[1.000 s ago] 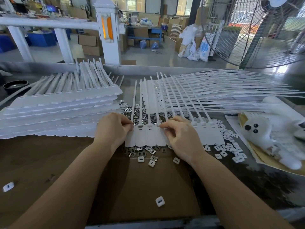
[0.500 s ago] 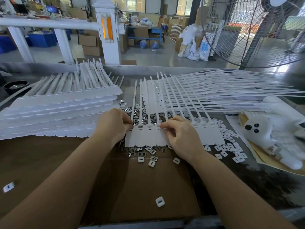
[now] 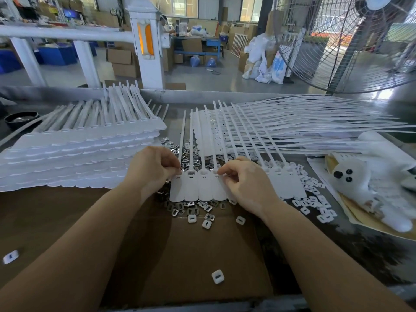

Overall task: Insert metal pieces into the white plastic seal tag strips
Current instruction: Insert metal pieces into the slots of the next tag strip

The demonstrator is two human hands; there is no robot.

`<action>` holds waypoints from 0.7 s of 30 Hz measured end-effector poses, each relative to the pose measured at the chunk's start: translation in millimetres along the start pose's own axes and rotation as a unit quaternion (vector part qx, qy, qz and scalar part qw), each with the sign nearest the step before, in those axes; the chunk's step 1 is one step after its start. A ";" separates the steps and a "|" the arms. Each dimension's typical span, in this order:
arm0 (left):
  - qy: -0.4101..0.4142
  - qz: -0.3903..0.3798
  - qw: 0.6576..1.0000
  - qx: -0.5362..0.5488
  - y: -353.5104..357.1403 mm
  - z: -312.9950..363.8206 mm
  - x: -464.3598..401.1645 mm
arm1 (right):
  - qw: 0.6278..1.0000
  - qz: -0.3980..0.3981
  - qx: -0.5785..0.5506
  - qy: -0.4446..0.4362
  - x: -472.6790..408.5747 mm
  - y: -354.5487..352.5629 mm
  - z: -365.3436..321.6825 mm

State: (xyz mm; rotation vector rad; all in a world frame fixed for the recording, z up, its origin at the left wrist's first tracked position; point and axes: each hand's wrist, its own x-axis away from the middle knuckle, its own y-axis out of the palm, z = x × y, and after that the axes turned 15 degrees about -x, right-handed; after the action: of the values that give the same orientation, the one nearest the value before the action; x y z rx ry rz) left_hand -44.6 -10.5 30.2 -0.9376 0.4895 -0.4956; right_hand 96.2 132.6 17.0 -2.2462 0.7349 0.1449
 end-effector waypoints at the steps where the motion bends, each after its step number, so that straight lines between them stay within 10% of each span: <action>1: -0.004 -0.004 1.000 0.010 -0.6 0.6 -0.3 | 1.000 0.001 -0.002 0.001 0.2 -0.1 0.3; 21: -0.025 -0.047 0.993 -0.105 -1.7 12.2 -10.6 | 1.000 0.001 -0.007 0.004 1.9 0.8 3.6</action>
State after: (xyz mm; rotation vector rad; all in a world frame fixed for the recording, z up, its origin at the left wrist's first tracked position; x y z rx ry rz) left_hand -46.0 2.7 39.6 -1.1762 0.4589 -0.5099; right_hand 97.7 133.8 13.3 -2.2608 0.7422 0.1434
